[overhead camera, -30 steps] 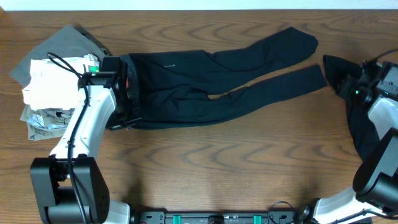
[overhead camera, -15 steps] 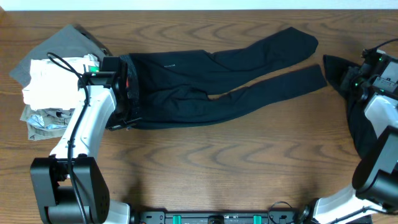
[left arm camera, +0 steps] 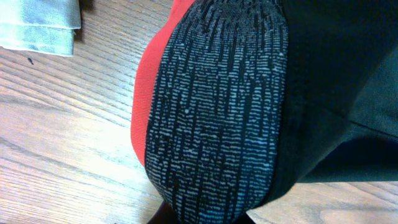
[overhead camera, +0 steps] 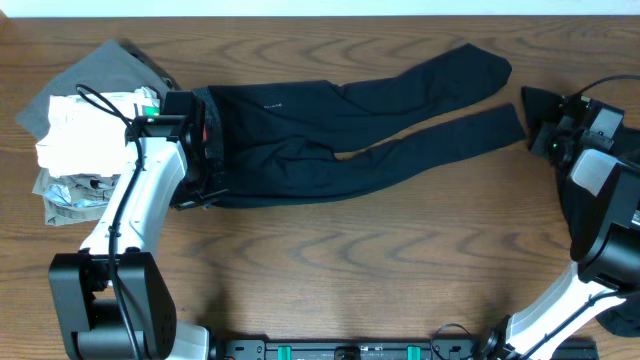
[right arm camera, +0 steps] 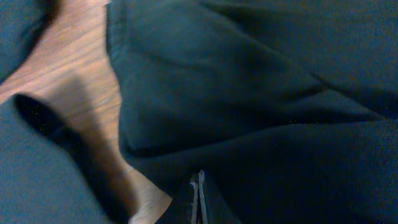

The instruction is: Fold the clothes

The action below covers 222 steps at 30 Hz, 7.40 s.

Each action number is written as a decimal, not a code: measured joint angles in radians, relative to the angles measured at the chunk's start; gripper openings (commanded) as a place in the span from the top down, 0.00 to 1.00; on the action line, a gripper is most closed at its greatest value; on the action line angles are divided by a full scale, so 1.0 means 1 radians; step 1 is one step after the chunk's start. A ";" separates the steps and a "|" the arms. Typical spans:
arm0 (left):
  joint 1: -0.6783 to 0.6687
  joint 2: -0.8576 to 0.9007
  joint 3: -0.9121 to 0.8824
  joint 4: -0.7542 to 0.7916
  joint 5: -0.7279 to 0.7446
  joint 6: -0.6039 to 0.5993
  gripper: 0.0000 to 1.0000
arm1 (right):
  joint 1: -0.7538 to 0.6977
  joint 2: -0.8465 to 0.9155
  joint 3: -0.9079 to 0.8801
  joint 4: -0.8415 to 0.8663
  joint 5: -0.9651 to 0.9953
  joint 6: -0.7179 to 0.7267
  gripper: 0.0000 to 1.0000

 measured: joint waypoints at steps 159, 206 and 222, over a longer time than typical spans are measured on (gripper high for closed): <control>-0.079 0.134 0.043 0.274 -0.013 -0.044 0.85 | 0.063 -0.122 0.215 -0.335 -0.170 0.010 0.37; -0.085 0.202 0.043 0.305 -0.013 -0.045 0.84 | 0.085 -0.135 0.230 -0.287 -0.010 0.178 0.98; -0.085 0.202 0.043 0.342 0.009 -0.040 0.85 | 0.085 -0.116 0.231 -0.484 0.156 0.106 0.94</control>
